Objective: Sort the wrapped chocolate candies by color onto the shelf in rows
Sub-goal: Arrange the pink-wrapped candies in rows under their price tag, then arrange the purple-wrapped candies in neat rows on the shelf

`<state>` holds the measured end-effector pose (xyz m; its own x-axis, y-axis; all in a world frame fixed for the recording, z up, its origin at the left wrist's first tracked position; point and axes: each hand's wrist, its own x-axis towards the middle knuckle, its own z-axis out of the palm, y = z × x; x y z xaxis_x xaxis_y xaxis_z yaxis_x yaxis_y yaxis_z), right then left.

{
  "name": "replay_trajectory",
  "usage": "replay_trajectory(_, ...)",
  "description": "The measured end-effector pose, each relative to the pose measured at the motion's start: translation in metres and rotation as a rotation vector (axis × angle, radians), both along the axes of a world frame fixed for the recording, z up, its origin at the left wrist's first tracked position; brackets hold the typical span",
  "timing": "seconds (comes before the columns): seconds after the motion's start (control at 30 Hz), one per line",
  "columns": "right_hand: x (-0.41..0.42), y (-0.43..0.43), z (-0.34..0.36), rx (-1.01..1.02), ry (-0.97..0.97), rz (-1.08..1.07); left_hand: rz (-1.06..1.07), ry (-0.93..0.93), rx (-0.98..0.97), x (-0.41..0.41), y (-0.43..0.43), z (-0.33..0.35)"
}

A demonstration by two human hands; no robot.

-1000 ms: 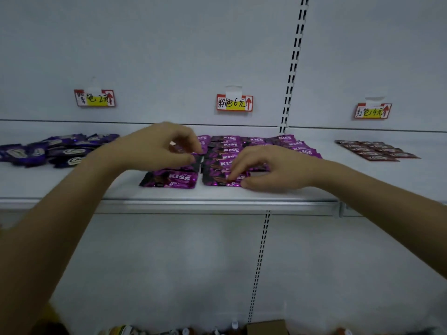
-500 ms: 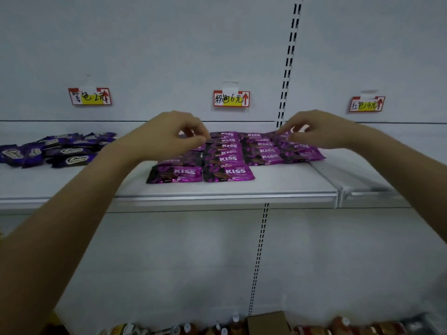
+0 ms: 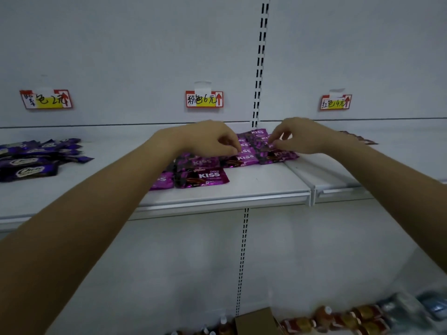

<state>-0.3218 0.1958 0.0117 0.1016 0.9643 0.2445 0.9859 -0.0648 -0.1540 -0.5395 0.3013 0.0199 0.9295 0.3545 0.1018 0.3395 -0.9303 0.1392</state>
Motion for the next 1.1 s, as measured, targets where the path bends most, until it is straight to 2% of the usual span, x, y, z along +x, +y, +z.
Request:
replay_trajectory(0.1, 0.002, 0.01, 0.001, 0.013, -0.006, -0.024, 0.054, -0.055, 0.017, 0.006, 0.011, 0.005)
replay_trajectory(0.23, -0.002, 0.02, -0.001, 0.046, 0.027, -0.019, 0.096, -0.019, 0.067, 0.009, 0.024, 0.003)
replay_trajectory(0.5, -0.032, 0.019, 0.005, 0.223, 0.025, 0.219, 0.176, -0.183, 0.401, -0.048, 0.02, 0.029)
replay_trajectory(0.63, -0.068, 0.028, 0.015, 0.189, -0.054, 0.365, 0.316, -0.142, 0.475, -0.109, 0.019, 0.04)
replay_trajectory(0.87, -0.173, 0.067, 0.024, 0.101, -0.146, 0.564, 0.548, -0.05, 0.465, -0.25, 0.041, 0.043)
replay_trajectory(1.1, -0.267, 0.139, 0.017, -0.043, -0.187, 0.457, 0.665, 0.047, 0.436, -0.378, 0.126, 0.032)
